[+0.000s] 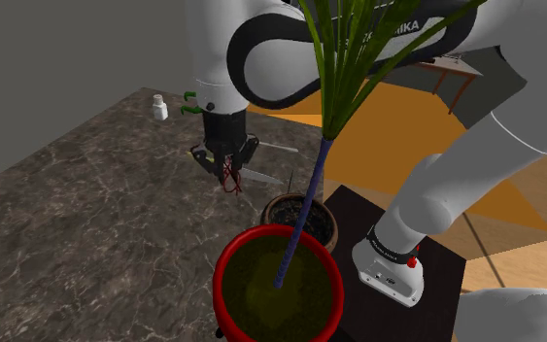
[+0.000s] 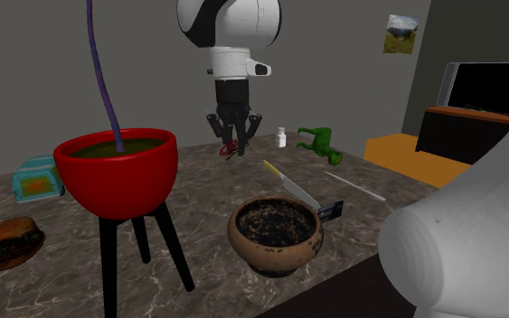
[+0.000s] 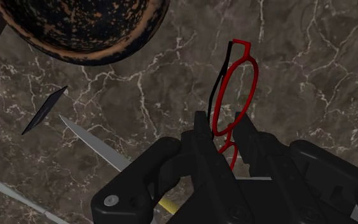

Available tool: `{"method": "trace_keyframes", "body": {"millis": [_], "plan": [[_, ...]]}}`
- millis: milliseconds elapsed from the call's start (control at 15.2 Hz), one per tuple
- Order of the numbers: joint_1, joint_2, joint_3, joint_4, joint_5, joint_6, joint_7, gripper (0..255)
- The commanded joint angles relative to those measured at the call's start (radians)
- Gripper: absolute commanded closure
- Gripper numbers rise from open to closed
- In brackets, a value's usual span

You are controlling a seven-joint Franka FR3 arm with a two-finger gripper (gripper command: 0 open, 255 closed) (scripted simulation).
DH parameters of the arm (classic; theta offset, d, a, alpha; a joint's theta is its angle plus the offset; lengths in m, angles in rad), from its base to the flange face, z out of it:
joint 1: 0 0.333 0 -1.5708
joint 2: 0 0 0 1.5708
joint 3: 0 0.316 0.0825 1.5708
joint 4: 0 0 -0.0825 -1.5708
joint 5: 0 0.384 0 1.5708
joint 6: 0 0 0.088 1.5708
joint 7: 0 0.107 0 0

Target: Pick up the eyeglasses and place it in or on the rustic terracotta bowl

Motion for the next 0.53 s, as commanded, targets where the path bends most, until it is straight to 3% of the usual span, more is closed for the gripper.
{"method": "trace_keyframes", "body": {"millis": [0, 462], "plan": [[0.008, -0.048, -0.012, -0.032, 0.024, -0.011, -0.016, 255], [0.100, -0.365, -0.094, -0.282, 0.147, -0.071, -0.096, 255]]}}
